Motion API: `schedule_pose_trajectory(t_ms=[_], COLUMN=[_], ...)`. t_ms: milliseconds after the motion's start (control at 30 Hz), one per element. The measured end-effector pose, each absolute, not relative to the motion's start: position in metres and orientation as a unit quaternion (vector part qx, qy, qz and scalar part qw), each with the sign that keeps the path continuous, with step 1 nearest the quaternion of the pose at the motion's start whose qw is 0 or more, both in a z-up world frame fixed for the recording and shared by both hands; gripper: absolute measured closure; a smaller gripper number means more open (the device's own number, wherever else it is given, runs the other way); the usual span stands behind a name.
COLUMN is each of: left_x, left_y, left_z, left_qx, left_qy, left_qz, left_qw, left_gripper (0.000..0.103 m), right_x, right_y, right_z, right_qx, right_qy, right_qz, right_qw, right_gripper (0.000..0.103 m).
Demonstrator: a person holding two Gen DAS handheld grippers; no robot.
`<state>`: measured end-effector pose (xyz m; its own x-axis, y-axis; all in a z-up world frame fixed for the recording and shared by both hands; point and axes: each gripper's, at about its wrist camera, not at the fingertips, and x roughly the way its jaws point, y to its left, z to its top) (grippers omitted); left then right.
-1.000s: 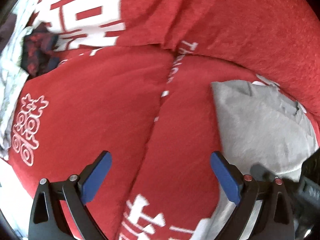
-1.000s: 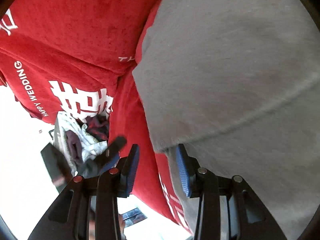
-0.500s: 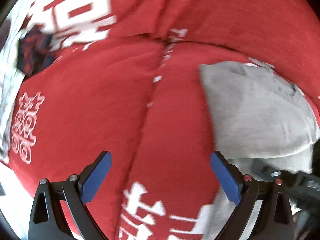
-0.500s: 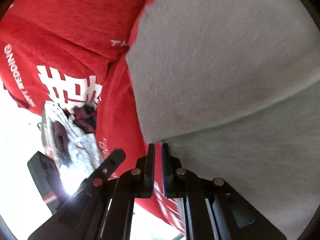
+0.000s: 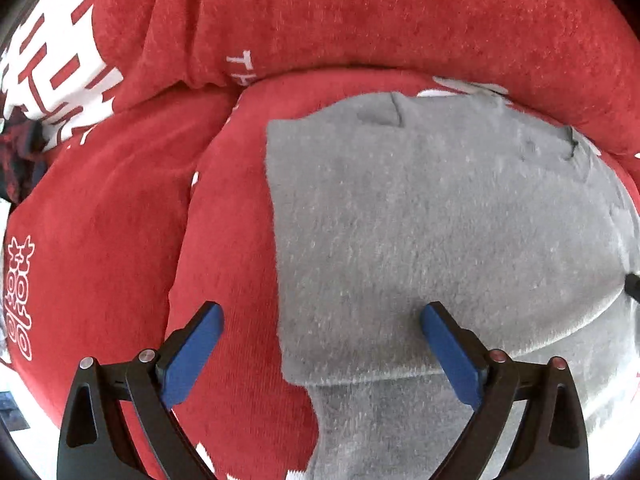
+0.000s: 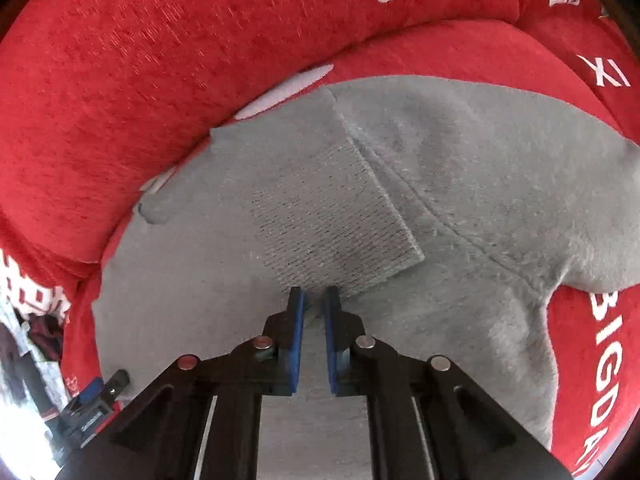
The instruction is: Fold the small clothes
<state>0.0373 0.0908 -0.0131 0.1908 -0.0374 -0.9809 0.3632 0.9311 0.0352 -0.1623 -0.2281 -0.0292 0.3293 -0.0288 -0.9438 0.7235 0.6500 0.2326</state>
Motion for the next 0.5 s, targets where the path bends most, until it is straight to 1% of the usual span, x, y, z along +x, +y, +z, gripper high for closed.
schedule_pose_trajectory(t_ms=[33, 67, 133, 200, 233, 267, 333, 500], left_x=[0.036, 0.035, 0.029, 0.022, 0.018, 0.012, 0.003, -0.030], left_y=[0.091, 0.090, 0.087, 0.082, 0.081, 0.078, 0.073, 0.057], left_z=[-0.012, -0.009, -0.003, 0.007, 0.011, 0.016, 0.023, 0.040], left_qx=[0.135, 0.144, 0.165, 0.179, 0.182, 0.183, 0.184, 0.184], left_qy=[0.623, 0.622, 0.617, 0.610, 0.609, 0.610, 0.612, 0.616], left_qz=[-0.133, -0.134, -0.142, -0.154, -0.161, -0.171, -0.182, -0.229], left_qw=[0.759, 0.758, 0.756, 0.756, 0.755, 0.752, 0.748, 0.731], left_gripper=[0.003, 0.003, 0.003, 0.003, 0.003, 0.003, 0.003, 0.003], right_x=[-0.167, -0.177, -0.196, -0.215, -0.228, -0.236, -0.255, -0.292], right_y=[-0.227, -0.228, -0.229, -0.231, -0.229, -0.225, -0.213, -0.185], right_z=[-0.028, -0.026, -0.021, -0.018, -0.016, -0.015, -0.012, -0.014], right_qx=[0.319, 0.333, 0.379, 0.407, 0.423, 0.432, 0.451, 0.508], right_qy=[0.529, 0.524, 0.503, 0.493, 0.488, 0.486, 0.481, 0.462], right_qz=[-0.264, -0.261, -0.249, -0.241, -0.238, -0.237, -0.234, -0.232], right_qw=[0.741, 0.740, 0.735, 0.730, 0.725, 0.722, 0.714, 0.689], right_gripper=[0.094, 0.094, 0.088, 0.086, 0.082, 0.076, 0.070, 0.068])
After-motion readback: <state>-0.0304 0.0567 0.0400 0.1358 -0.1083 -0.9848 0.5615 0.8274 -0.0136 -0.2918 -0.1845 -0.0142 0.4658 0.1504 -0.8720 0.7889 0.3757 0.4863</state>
